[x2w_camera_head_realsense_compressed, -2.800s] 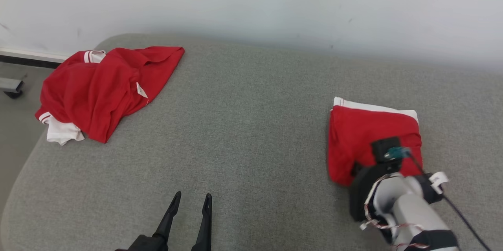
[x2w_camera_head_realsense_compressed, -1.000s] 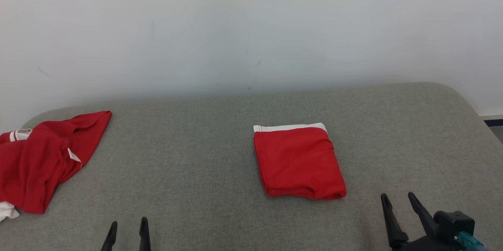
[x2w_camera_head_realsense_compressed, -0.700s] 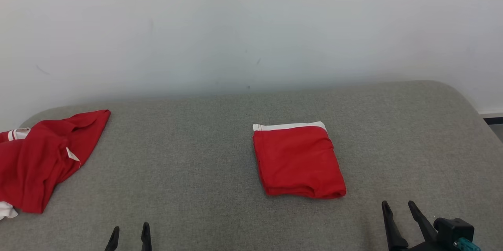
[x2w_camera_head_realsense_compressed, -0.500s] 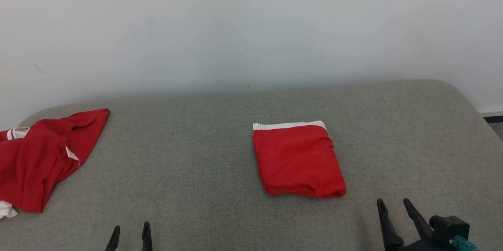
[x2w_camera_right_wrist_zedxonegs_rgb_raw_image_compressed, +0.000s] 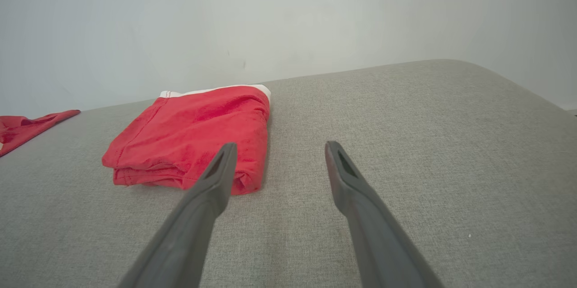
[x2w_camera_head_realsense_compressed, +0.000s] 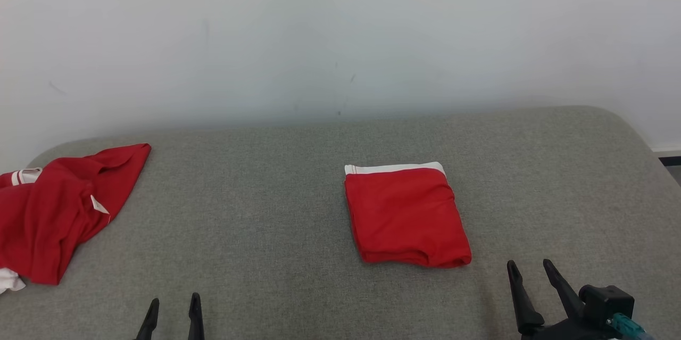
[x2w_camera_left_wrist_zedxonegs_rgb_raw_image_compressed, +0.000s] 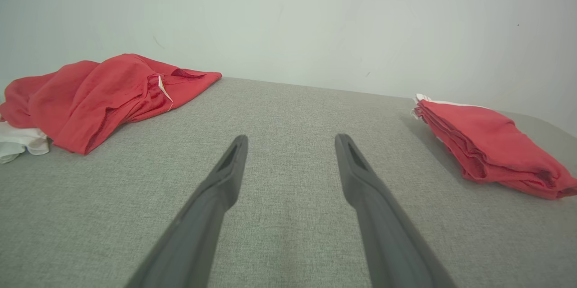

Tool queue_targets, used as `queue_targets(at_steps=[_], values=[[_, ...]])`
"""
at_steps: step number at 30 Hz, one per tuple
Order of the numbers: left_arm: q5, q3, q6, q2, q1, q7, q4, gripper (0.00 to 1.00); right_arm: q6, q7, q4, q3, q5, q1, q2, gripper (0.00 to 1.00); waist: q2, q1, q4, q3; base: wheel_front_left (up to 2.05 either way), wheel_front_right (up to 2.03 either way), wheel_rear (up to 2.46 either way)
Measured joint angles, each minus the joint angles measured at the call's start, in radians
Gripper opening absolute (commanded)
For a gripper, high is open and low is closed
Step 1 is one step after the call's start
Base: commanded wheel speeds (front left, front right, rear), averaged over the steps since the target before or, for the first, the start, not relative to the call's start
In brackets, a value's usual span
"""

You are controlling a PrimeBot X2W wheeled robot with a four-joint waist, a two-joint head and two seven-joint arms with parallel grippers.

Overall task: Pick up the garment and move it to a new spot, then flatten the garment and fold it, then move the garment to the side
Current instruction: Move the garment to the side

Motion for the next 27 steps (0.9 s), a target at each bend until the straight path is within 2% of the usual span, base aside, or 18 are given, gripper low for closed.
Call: queue_targets(at_steps=[17,20,23,24,27], values=[[-0.002,0.003,0.000,0.000,-0.002,0.000,-0.007,1.00,0.000,0.016,-0.005,0.002,-0.012,-0.012,0.002,1.00,0.0000,0.0000,0.007,0.018,0.00,0.00,0.00],[-0.007,-0.003,0.001,0.000,-0.005,0.000,-0.011,1.00,0.000,0.074,-0.011,0.017,-0.001,-0.052,-0.005,1.00,0.0000,0.0000,0.015,0.024,0.00,0.00,0.00],[-0.007,-0.011,0.002,0.000,-0.012,0.000,-0.015,1.00,0.000,0.211,-0.010,0.027,0.038,-0.116,-0.020,1.00,0.0000,0.0000,0.026,0.032,0.00,0.00,0.00],[-0.007,-0.011,0.002,0.000,-0.012,0.000,-0.015,1.00,0.000,0.211,-0.010,0.027,0.038,-0.116,-0.020,1.00,0.0000,0.0000,0.026,0.032,0.00,0.00,0.00],[-0.007,-0.022,0.004,0.000,-0.016,0.000,-0.021,1.00,0.000,0.376,0.006,0.023,0.072,-0.191,-0.040,1.00,0.0000,0.0000,0.045,0.041,0.00,0.00,0.00]])
